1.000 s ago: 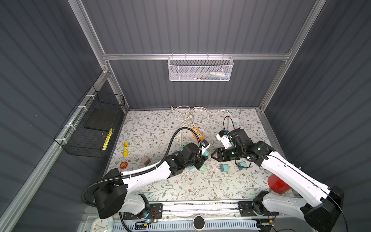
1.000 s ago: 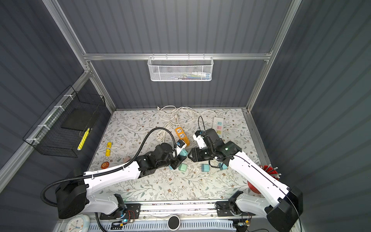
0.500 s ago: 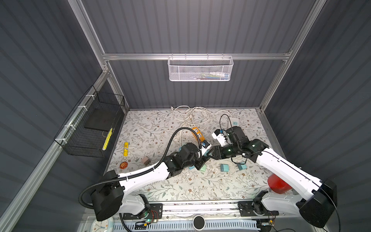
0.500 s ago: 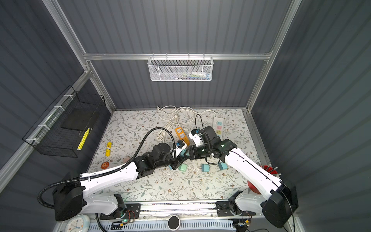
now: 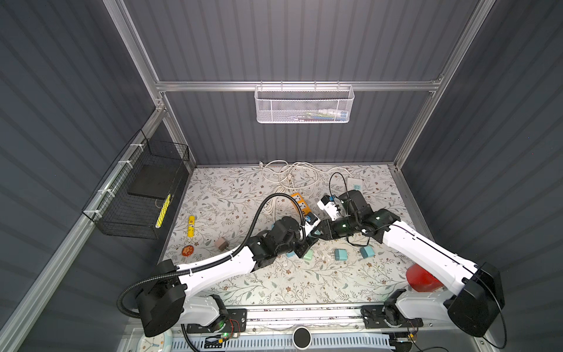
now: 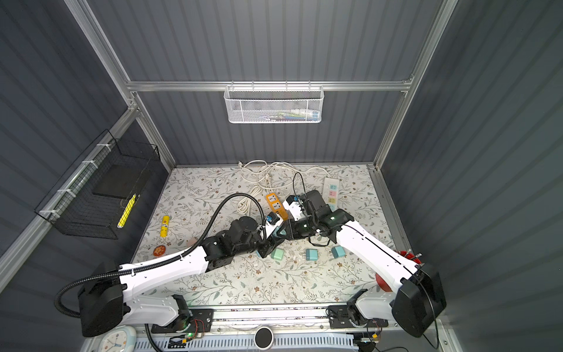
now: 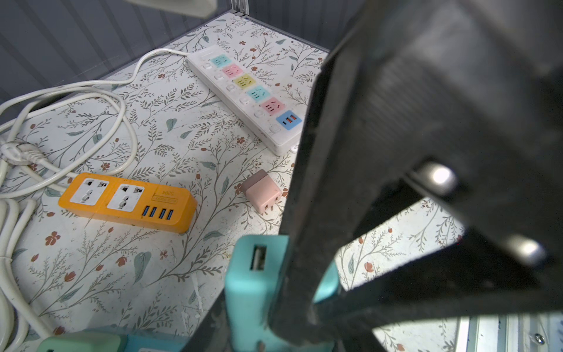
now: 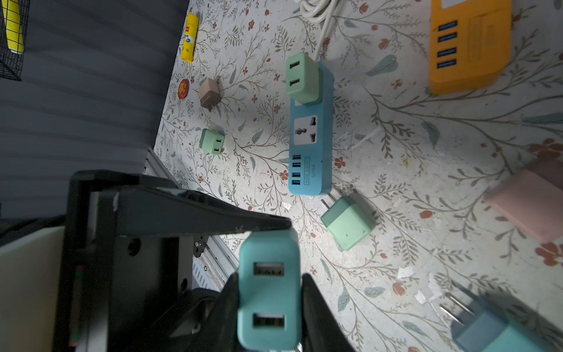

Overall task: Insert the plug
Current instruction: 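Grasp the teal adapter with the right gripper while the left gripper releases it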

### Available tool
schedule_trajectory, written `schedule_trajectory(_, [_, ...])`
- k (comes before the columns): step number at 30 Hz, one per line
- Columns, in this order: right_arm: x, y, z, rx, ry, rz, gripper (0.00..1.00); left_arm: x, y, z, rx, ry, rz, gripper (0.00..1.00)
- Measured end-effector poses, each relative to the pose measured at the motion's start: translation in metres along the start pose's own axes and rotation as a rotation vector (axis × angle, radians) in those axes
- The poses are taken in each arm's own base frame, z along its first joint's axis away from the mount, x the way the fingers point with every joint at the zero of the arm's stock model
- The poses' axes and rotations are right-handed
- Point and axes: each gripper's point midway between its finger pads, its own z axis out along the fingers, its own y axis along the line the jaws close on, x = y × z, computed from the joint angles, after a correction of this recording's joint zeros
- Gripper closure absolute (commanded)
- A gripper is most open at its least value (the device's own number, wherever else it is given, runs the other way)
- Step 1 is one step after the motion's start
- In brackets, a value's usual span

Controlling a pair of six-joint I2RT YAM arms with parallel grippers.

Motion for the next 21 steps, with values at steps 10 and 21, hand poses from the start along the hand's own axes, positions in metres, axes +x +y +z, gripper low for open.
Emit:
schedule_trajectory(10, [0.005,-0.005,0.004,0.008,0.006,-0.003,0.78,0.006,0.003,-0.001,-0.016,0.026,-0.026,0.28])
schedule_trajectory(21, [-0.02,-0.007,0.016,0.118,-0.128,-0.085,0.79,-0.013,0.032,-0.079,-0.2,-0.1,-0.16,0.14])
